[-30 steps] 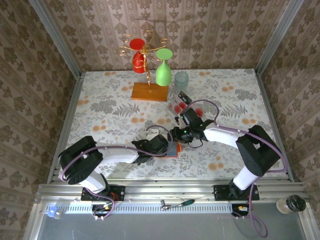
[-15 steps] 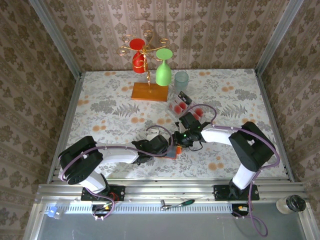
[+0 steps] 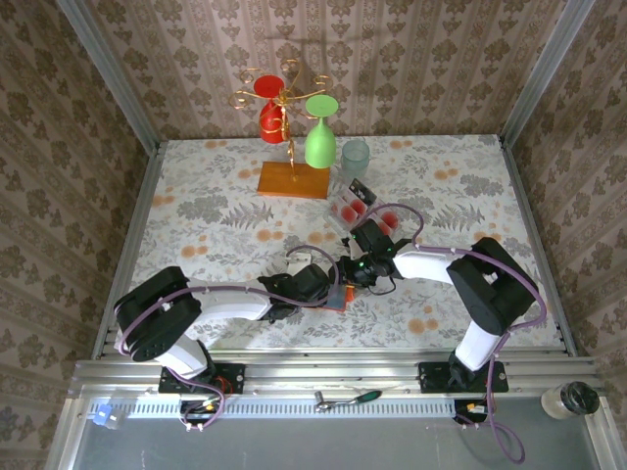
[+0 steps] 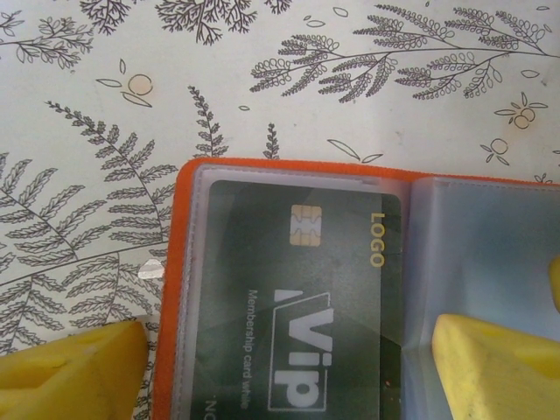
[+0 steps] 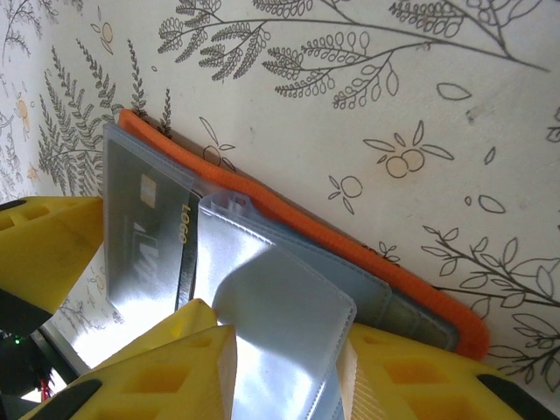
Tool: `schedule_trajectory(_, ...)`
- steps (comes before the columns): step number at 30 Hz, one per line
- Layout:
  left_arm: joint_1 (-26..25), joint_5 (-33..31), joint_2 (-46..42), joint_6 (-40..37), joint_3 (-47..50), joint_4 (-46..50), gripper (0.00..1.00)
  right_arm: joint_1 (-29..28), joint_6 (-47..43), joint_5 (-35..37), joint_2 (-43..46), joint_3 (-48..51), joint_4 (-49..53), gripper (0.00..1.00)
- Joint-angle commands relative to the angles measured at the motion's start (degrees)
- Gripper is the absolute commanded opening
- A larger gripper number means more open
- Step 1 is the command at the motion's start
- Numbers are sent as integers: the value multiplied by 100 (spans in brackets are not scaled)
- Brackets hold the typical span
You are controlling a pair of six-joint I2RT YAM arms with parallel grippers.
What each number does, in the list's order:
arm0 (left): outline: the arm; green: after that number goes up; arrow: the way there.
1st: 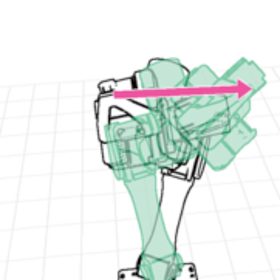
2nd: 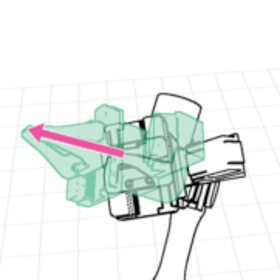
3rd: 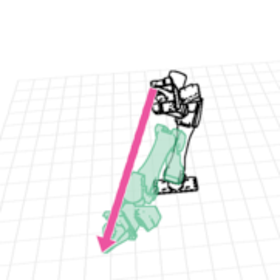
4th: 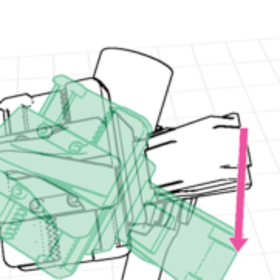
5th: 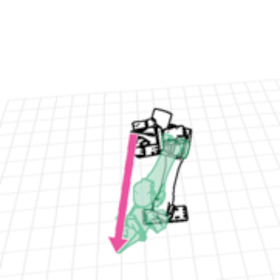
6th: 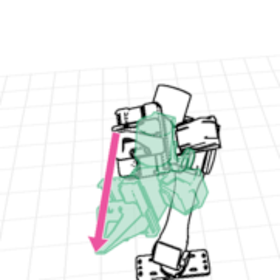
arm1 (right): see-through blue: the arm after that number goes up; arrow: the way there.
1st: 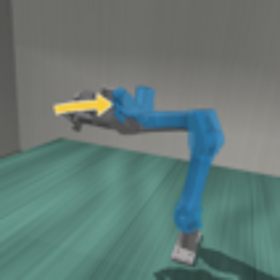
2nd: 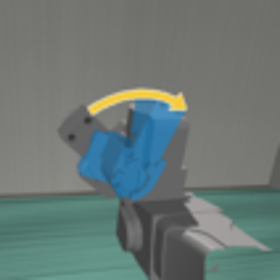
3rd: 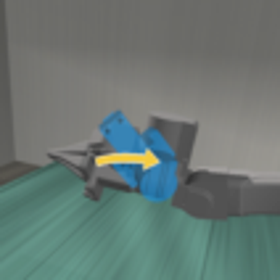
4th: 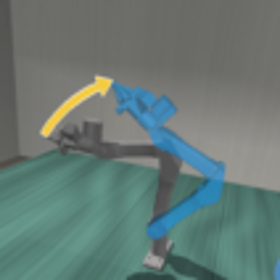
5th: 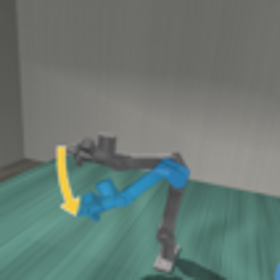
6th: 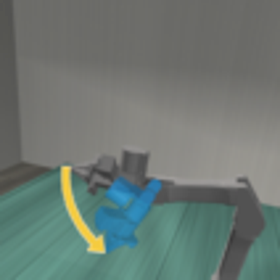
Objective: Put the credit cards into the card holder
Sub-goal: Turn over the card slot in the card holder.
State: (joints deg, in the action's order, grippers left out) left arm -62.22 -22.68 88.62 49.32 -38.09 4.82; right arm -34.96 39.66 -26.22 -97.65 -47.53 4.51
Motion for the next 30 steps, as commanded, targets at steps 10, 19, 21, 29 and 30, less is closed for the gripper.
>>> schedule_trajectory(10, 58, -451, -1312, -124, 67, 604, 97, -201, 305, -380, 274, -467, 177, 37)
schedule_trajectory(19, 437, -549, -2341, -116, 569, 889, 98, -543, 490, -206, -104, -964, 207, 38)
schedule_trajectory(21, 511, -554, -2547, -107, 680, 932, 98, -618, 522, -144, -276, -1107, 195, 38)
schedule_trajectory(29, 710, -536, -3134, -78, 981, 1121, 98, -700, 642, -93, -1036, -1459, -187, 37)
schedule_trajectory(30, 721, -536, -3161, -72, 998, 1131, 98, -701, 651, -113, -1074, -1473, -219, 38)
